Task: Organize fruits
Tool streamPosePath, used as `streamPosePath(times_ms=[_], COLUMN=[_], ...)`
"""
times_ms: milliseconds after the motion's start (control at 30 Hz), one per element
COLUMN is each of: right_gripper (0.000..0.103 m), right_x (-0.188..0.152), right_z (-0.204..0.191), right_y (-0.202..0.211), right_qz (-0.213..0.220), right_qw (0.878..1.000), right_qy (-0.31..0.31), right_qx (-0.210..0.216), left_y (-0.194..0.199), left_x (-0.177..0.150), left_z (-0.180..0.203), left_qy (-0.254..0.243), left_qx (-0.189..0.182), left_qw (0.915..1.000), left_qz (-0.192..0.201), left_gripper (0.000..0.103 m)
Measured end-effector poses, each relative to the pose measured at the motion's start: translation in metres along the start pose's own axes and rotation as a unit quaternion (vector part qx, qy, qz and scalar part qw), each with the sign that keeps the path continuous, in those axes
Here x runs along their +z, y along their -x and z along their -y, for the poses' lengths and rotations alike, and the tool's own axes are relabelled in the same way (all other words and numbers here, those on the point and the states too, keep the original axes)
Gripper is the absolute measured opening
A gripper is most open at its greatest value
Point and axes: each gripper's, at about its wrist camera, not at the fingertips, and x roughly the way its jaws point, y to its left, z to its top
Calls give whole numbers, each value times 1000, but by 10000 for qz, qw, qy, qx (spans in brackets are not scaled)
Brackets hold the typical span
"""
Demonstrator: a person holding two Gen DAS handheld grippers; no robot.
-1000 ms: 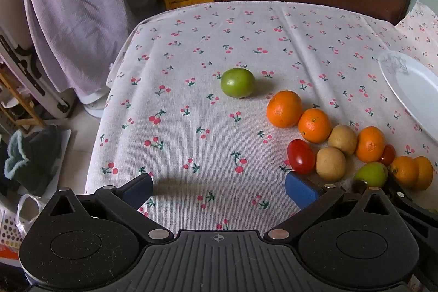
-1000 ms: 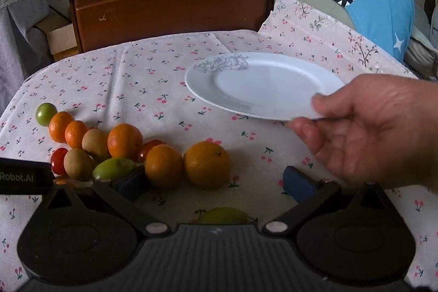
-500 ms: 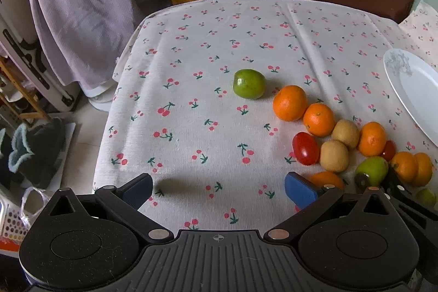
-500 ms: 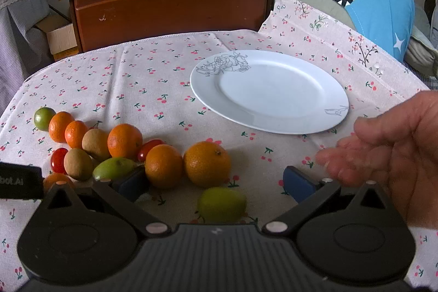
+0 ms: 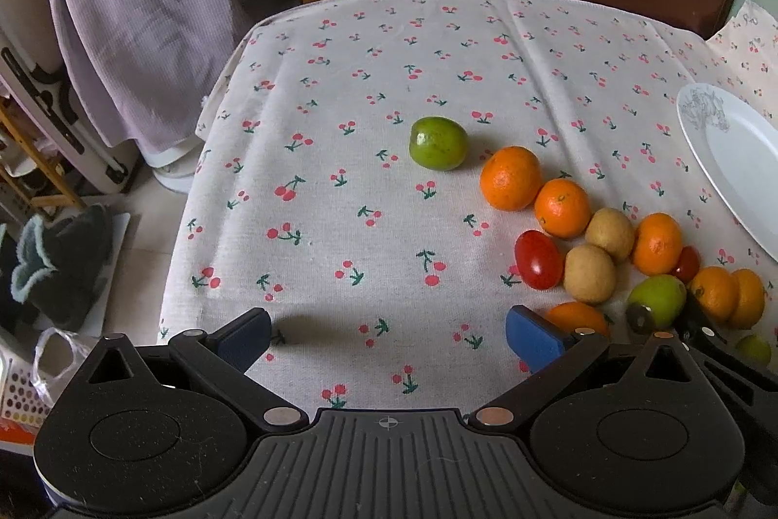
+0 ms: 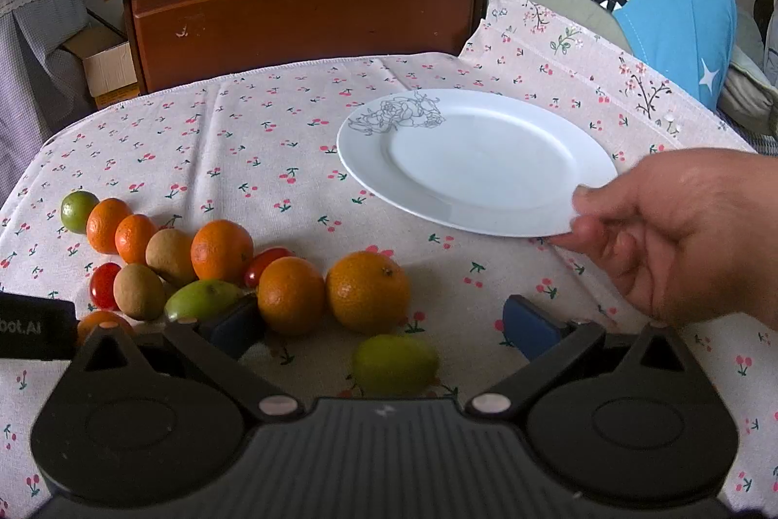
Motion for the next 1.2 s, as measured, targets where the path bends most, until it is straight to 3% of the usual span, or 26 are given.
streamPosePath(times_ms=[700,1200], right_gripper=[102,103], right_x=[0,0], right_z=[1,1], right_y=[0,0], right_qz=[-5,4], right_qw=[10000,10000], right_qy=[2,1], right_qx=[1,4], left_y=[2,46], left_x=[3,9], left_z=[-9,-21], left_qy=[153,354], left_qx=[-14,-486], left_qw=[9999,9973], left_qz=[23,419], left_gripper=[103,103])
